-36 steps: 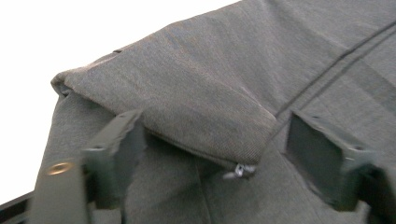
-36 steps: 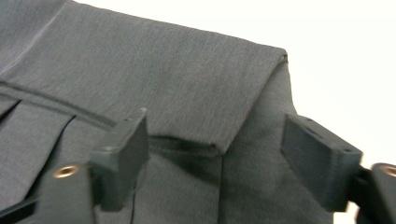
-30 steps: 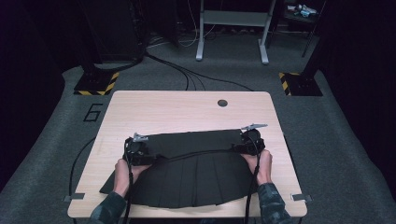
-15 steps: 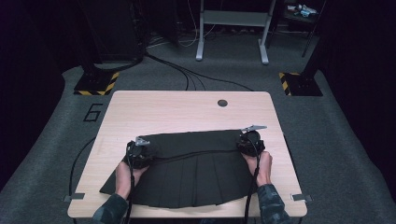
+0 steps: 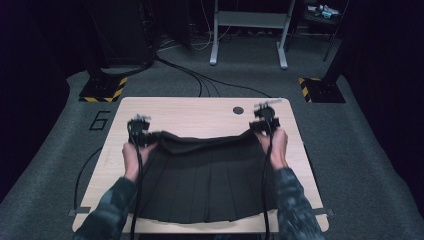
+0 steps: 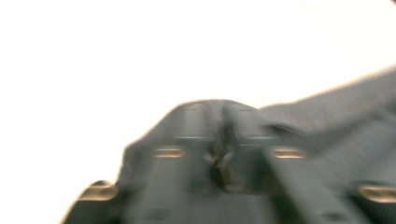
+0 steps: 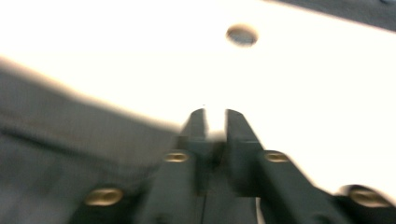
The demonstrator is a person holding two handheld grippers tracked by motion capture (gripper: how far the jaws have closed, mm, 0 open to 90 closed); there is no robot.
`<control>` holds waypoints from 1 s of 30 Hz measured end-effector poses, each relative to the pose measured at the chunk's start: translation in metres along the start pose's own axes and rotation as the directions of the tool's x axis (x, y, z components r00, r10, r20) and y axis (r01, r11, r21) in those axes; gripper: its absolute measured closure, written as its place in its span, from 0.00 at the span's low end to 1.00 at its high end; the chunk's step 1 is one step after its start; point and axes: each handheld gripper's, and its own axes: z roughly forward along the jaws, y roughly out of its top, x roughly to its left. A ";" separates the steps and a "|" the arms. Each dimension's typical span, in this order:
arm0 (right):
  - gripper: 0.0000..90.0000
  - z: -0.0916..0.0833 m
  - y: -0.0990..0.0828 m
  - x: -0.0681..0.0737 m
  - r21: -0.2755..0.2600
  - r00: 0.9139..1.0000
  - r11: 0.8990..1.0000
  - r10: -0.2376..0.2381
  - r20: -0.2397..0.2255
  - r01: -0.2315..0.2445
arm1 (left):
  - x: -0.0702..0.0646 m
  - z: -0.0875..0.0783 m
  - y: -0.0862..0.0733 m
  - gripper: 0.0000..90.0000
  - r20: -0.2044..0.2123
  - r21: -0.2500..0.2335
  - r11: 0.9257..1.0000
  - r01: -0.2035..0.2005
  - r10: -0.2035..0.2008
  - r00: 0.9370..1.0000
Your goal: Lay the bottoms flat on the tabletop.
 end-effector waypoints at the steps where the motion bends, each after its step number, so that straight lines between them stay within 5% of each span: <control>1: 0.75 -0.001 0.017 -0.002 -0.023 0.999 0.999 0.036 0.007 -0.036 | 0.002 -0.005 0.011 0.55 -0.030 -0.027 0.999 0.017 -0.018 0.999; 2: 0.62 -0.005 0.027 -0.002 -0.039 0.998 0.998 0.048 0.027 -0.047 | 0.003 -0.009 0.014 0.44 -0.042 -0.034 0.999 0.011 -0.013 0.999; 4: 0.59 -0.012 0.028 -0.003 -0.049 0.998 0.997 0.056 0.008 -0.056 | 0.007 -0.021 0.013 0.34 -0.060 -0.043 0.999 -0.025 0.022 0.998; 8: 0.50 -0.016 0.002 -0.005 -0.022 0.999 0.999 0.033 0.018 -0.033 | 0.016 -0.026 -0.009 0.25 -0.063 -0.013 0.999 -0.044 0.043 0.997; 16: 0.38 -0.022 -0.055 -0.008 0.021 1.000 1.000 -0.004 0.005 0.004 | 0.019 -0.032 -0.061 0.21 -0.034 0.056 0.991 -0.119 0.121 0.992; 22: 0.35 -0.033 -0.087 -0.011 0.017 1.000 1.000 0.001 -0.008 0.000 | 0.017 -0.040 -0.085 0.19 -0.015 0.065 0.989 -0.136 0.138 0.990; 30: 0.18 -0.047 -0.140 -0.001 0.030 0.999 1.000 -0.004 -0.037 0.005 | 0.007 -0.052 -0.128 0.14 -0.001 0.101 0.976 -0.191 0.192 0.981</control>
